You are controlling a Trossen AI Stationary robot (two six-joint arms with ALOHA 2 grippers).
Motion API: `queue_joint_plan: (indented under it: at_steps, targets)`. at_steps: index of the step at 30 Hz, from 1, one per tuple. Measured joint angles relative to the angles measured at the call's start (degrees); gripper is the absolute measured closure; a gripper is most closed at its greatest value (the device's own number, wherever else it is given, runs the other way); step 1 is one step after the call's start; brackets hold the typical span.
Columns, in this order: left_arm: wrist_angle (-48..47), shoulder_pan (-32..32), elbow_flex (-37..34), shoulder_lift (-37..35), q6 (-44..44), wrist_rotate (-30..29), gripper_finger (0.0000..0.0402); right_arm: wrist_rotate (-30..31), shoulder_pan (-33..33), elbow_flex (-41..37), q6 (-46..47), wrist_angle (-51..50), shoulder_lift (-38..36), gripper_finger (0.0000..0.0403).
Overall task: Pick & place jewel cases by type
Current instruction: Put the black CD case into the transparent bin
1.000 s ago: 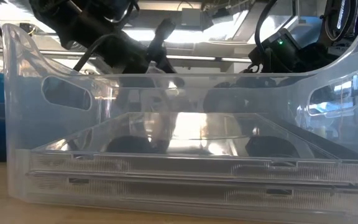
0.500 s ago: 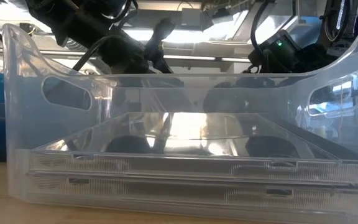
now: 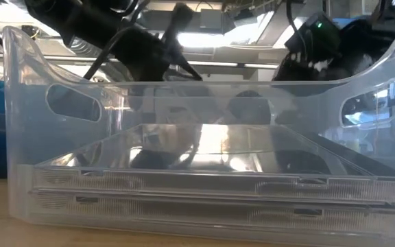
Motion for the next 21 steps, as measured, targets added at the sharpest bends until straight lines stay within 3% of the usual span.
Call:
queue_joint_plan:
  at_steps: [9, 15, 21]
  targets:
    - [7.11, -2.96, 0.01, 0.00, -0.99, -5.90, 0.0357, -0.34, 0.00, 0.09, 1.27, -4.98, -7.40, 0.0136]
    - [14.28, -6.42, 0.02, -0.39, 2.56, -8.90, 0.0357, -10.68, -1.74, 0.09, 6.67, -10.25, -15.51, 0.0136]
    - [21.89, -10.59, 0.02, -0.44, 7.61, -8.17, 0.0357, -18.61, -5.30, 0.16, 10.48, -10.32, -22.39, 0.0136]
